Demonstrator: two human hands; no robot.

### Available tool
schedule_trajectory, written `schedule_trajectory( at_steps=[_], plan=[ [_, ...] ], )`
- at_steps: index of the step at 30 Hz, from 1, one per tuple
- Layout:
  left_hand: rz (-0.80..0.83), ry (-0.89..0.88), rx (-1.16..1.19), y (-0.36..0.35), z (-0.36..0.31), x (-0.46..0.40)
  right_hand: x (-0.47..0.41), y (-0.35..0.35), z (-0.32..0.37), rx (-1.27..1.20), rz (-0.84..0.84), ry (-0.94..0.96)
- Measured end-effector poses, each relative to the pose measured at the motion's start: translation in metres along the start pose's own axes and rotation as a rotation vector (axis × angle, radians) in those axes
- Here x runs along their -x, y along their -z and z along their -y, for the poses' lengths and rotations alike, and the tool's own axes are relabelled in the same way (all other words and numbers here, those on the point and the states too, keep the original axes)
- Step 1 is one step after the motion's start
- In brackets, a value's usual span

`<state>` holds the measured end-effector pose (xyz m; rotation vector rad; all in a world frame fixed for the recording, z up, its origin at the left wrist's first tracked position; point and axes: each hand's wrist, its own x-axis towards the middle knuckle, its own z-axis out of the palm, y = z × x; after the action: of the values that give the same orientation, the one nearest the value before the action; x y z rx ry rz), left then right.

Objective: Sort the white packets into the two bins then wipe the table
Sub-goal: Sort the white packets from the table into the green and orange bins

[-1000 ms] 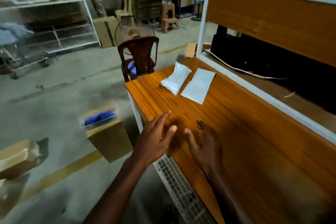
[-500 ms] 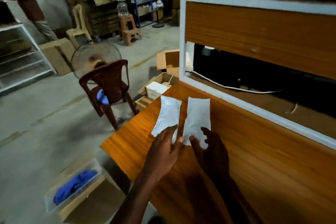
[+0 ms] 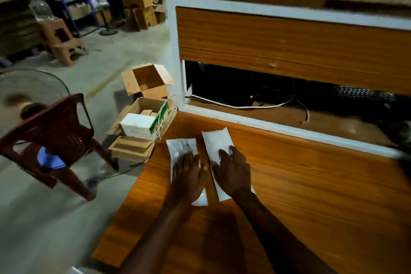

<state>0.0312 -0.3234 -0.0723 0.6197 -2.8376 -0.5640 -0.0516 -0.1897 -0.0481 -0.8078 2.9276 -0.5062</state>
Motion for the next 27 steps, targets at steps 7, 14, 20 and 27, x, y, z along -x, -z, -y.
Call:
schedule_trajectory(
  at_steps=[7, 14, 20, 27],
  plan=[
    [-0.001, -0.138, 0.077, -0.002, 0.03, 0.01, 0.017, -0.022, 0.007, 0.098, -0.006, -0.057],
    [-0.079, 0.066, 0.115, 0.022, 0.039, 0.012, 0.018, -0.006, 0.003, 0.031, 0.011, -0.203],
    [-0.003, 0.167, -0.113, 0.013, 0.038, 0.02, 0.029, -0.019, 0.019, 0.093, 0.035, -0.135],
    [-0.088, 0.09, 0.046, 0.018, 0.038, 0.031, 0.049, -0.015, 0.014, -0.101, -0.08, -0.119]
  ],
)
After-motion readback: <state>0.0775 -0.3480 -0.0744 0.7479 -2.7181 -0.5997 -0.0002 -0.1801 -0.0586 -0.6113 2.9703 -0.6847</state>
